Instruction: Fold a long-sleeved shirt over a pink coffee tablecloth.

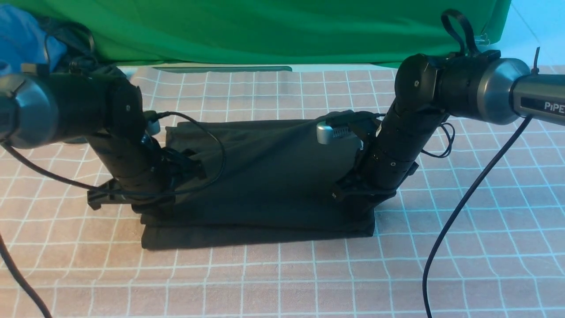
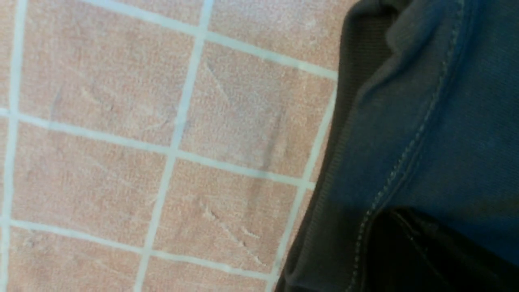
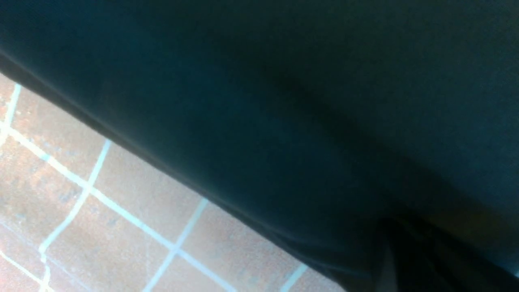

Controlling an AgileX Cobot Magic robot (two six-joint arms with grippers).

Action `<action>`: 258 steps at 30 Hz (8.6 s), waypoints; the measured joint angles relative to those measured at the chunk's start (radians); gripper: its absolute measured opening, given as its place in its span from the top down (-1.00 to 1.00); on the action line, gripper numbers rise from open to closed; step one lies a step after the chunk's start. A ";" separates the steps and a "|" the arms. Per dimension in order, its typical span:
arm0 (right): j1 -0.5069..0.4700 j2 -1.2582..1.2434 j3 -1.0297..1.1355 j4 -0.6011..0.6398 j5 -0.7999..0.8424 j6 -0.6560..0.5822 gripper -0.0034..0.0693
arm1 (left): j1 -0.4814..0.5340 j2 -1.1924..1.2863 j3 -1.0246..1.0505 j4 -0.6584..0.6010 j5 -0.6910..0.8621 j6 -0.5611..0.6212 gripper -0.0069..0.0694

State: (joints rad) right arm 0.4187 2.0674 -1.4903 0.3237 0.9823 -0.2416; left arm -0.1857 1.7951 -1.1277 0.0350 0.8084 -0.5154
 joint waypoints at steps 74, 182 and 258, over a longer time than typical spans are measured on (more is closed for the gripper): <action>-0.242 -1.231 0.482 -0.136 -0.492 0.060 0.81 | 0.018 -1.400 0.375 -0.104 0.051 0.072 0.78; -0.242 -1.894 1.032 -0.136 -1.155 -0.102 0.26 | 0.235 -1.798 1.135 -0.043 -0.624 0.262 0.78; -0.405 -2.068 1.498 -0.244 -0.740 0.081 0.25 | 0.235 -1.798 1.135 -0.043 -0.625 0.264 0.78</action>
State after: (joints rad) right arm 0.0133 -0.0004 0.0073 0.0796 0.2419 -0.1607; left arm 0.0498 -0.0025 0.0072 -0.0078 0.1834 -0.2510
